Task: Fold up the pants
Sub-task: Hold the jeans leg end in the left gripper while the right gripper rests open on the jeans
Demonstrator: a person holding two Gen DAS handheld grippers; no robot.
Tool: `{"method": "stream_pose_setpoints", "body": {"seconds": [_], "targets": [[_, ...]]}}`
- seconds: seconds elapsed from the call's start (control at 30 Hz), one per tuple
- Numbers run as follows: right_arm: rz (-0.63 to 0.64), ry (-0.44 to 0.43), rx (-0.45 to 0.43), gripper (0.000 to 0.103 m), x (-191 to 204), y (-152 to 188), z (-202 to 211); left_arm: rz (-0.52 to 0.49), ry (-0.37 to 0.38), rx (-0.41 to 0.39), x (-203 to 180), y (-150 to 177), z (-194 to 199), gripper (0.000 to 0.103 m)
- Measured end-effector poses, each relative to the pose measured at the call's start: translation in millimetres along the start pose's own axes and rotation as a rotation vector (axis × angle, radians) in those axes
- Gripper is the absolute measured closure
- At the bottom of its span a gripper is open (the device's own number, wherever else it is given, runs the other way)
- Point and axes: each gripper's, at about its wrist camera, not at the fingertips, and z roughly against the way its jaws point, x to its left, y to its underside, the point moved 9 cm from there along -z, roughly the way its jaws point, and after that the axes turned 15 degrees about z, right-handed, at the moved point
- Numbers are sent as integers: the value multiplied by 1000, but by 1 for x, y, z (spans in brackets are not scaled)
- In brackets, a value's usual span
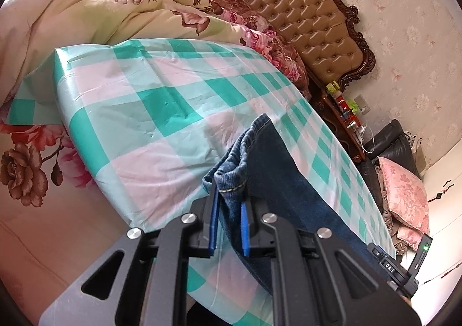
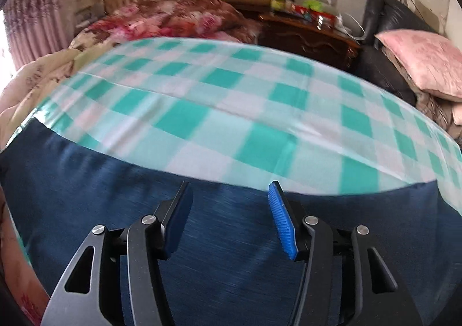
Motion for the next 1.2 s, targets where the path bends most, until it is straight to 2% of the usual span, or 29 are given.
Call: {"method": "stream_pose_setpoints", "body": {"seconds": [0.03, 0.1, 0.2, 0.27, 0.43, 0.57, 0.67, 0.77, 1.2], "targets": [[1, 25, 11, 51, -6, 3, -4, 1, -5, 1, 0, -1, -1, 91], [-5, 15, 44, 51, -9, 11, -16, 3, -12, -1, 0, -1, -1, 91], [22, 36, 12, 49, -9, 11, -16, 4, -22, -3, 0, -1, 0, 91], [27, 52, 7, 44, -9, 12, -17, -2, -35, -8, -2, -1, 2, 91], [-24, 24, 18, 35, -18, 14, -20, -37, -71, -25, -12, -2, 7, 91], [3, 63, 20, 34, -16, 13, -18, -36, -78, -5, -8, -2, 6, 91], [25, 93, 20, 33, -14, 12, -17, 2, -66, 12, 1, -1, 5, 91], [20, 93, 23, 32, -16, 13, -18, 31, -69, 26, 7, 0, 3, 91], [36, 115, 24, 30, -17, 13, -17, 19, -60, 29, 5, -3, 7, 91]]}}
